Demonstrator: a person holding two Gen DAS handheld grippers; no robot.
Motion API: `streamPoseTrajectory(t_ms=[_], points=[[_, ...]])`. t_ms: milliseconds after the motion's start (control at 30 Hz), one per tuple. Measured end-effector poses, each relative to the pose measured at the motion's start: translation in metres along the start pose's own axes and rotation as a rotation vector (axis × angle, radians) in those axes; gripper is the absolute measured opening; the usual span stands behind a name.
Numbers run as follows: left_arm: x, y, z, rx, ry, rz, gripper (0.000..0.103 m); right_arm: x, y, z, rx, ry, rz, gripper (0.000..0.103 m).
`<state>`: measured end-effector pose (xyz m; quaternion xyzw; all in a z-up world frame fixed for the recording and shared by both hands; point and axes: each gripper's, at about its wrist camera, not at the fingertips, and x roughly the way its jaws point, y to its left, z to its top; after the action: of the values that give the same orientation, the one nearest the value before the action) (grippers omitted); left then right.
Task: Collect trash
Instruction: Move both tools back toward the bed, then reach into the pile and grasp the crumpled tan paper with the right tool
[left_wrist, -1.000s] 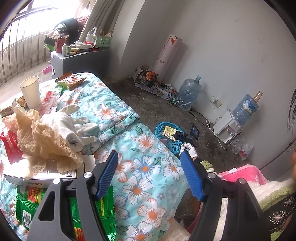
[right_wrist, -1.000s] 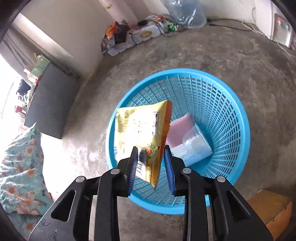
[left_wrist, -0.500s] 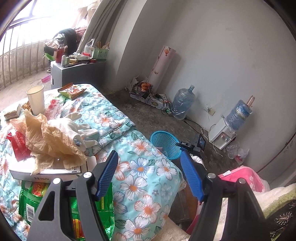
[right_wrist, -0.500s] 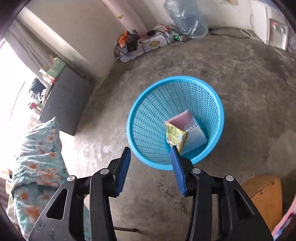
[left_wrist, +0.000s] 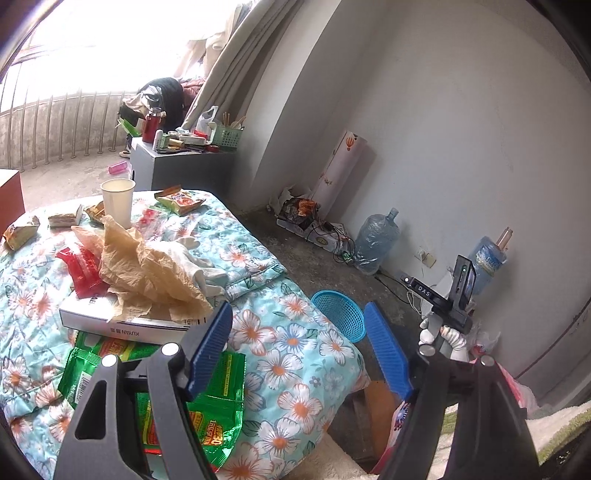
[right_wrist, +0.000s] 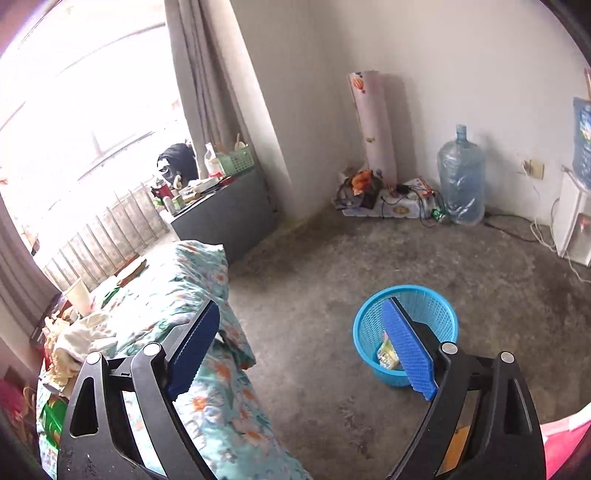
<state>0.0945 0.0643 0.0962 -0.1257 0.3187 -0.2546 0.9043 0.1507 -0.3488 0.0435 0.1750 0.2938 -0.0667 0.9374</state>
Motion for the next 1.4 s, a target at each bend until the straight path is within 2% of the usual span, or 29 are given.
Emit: streamPoseTrajectory(t_ms=[300,533,633,933,1200,1400], points=[[-0.032,0.026,-0.012,-0.045,-0.077,0.075,0.072,-0.018,0.079,-0.029,-0.109,0.076,0.174,0.086],[-0.046,0.049,-0.021,-0.082,-0.102,0.124,0.073,-0.025,0.145,-0.059,-0.203,0.115,0.296,0.087],[-0.052,0.058,-0.022,-0.092,-0.115,0.152,0.073,-0.027,0.158,-0.064,-0.194,0.139,0.348,0.087],[-0.063,0.088,-0.019,-0.126,-0.138,0.261,0.073,-0.015,0.163,-0.053,-0.113,0.232,0.472,0.086],[-0.056,0.119,-0.013,-0.169,-0.143,0.288,0.073,0.003,0.191,-0.052,-0.092,0.323,0.563,0.085],[-0.043,0.139,-0.01,-0.207,-0.143,0.281,0.073,0.013,0.231,-0.047,-0.108,0.389,0.665,0.071]])
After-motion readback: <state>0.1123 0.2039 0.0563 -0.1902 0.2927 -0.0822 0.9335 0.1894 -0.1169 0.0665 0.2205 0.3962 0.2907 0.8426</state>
